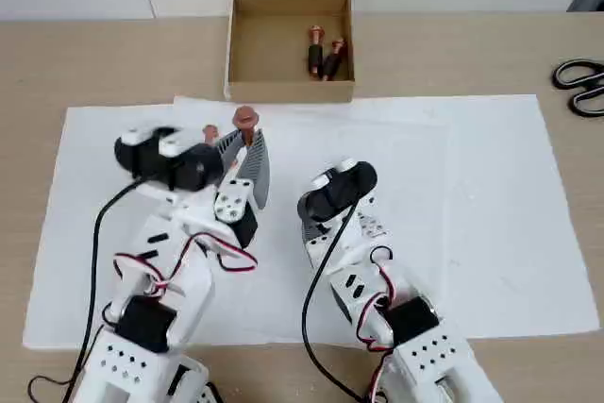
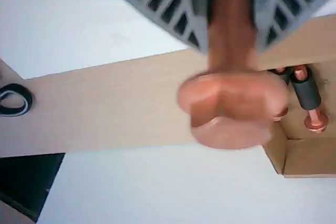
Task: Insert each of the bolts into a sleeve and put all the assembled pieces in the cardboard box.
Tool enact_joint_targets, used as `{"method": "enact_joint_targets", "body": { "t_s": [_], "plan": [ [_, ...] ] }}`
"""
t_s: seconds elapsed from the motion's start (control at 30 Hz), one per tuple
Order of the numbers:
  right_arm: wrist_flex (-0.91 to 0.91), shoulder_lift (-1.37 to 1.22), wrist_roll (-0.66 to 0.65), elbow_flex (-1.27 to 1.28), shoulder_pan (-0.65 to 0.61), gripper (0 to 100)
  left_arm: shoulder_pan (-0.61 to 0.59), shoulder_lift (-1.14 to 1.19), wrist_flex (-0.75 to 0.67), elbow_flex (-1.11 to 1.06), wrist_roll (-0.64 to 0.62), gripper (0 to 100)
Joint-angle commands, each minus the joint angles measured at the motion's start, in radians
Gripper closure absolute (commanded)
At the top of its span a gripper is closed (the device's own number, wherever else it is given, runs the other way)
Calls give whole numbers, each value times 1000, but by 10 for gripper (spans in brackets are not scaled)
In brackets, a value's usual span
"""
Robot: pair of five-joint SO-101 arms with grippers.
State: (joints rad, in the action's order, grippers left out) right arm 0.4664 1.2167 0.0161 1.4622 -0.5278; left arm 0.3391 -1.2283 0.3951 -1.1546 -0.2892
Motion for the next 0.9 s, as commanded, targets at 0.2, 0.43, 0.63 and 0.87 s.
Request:
{"method": "enact_joint_targets", "body": {
  "t_s": [0.2, 0.43, 0.63, 0.87],
  "plan": [
    [-21, 242, 8, 71, 27, 995, -2, 199, 109, 263, -32, 995],
    [-27, 358, 8, 133, 22, 995, 58, 249, 109, 257, -107, 995],
    [-27, 435, 6, 189, -61, 995, 91, 247, 112, 246, -114, 995],
    [-27, 489, 6, 222, -62, 995, 169, 244, 109, 182, -112, 995]
  ]
}}
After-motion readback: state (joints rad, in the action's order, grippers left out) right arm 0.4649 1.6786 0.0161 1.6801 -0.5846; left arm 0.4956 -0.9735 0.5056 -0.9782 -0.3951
